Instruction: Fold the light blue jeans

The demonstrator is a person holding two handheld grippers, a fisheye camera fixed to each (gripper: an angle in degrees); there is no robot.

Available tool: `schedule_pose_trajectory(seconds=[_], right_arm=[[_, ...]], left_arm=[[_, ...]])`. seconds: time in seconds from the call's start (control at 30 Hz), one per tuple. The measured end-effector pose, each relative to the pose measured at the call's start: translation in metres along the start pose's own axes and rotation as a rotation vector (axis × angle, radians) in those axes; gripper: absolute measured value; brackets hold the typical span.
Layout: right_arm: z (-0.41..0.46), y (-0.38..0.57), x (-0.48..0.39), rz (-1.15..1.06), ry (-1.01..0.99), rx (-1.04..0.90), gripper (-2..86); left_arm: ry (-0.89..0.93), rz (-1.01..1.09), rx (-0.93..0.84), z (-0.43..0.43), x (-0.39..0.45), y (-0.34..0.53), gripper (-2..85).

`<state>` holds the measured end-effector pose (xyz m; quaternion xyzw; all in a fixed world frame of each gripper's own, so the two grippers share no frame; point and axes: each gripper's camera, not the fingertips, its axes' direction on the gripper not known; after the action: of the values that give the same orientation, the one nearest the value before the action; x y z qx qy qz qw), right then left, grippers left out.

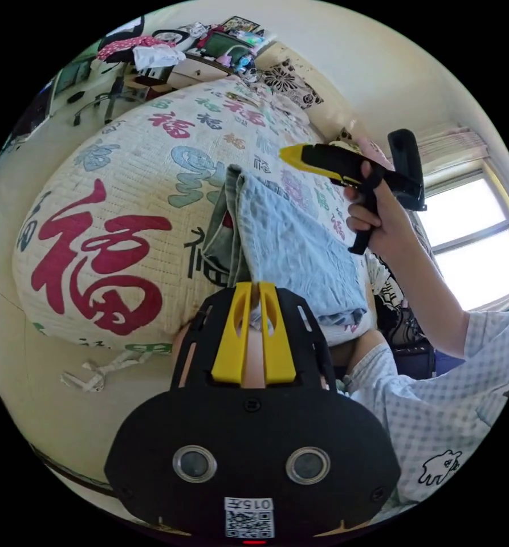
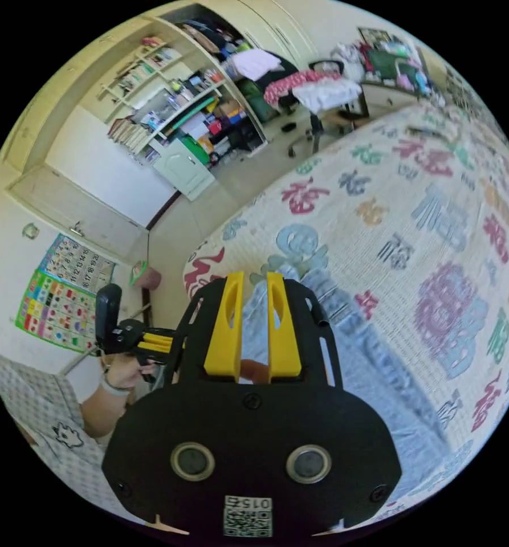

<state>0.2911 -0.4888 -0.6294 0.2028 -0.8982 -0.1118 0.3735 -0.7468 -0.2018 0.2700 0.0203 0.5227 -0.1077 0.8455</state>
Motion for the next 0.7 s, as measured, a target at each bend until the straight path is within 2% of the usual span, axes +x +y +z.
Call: schedule_pose_trajectory(seconds=[0.1,0.17,0.27,0.37,0.43,0.53,0.7], right_arm=[[0.006,-0.019,0.036,-0.016,0.024,-0.086,10.5],[0.044,-0.034,0.067,0.029,-0.034,-0.272,10.6],[0.088,-0.035,0.077,0.006,-0.120,-0.435,9.1],[0.101,-0.025,0.076,-0.028,-0.092,-0.473,5.4],[0.091,-0.016,0.080,-0.035,-0.076,-0.443,4.0],[0.034,0.001,0.093,0.002,-0.093,-0.273,2.1],[-0.082,0.032,0.082,-0.038,0.109,-0.047,1.7]], left_arm=[[-0.035,-0.008,0.014,-0.014,0.002,0.005,5.4],[0.024,-0.025,-0.057,-0.006,-0.002,0.001,8.7],[0.052,-0.001,-0.126,0.001,0.004,-0.004,10.4],[0.034,0.027,-0.158,-0.002,0.012,-0.007,9.4],[0.052,0.032,-0.175,-0.004,0.013,-0.008,8.3],[0.060,0.082,-0.148,-0.023,0.028,-0.005,6.4],[0.123,0.234,0.001,-0.077,0.080,-0.010,5.4]])
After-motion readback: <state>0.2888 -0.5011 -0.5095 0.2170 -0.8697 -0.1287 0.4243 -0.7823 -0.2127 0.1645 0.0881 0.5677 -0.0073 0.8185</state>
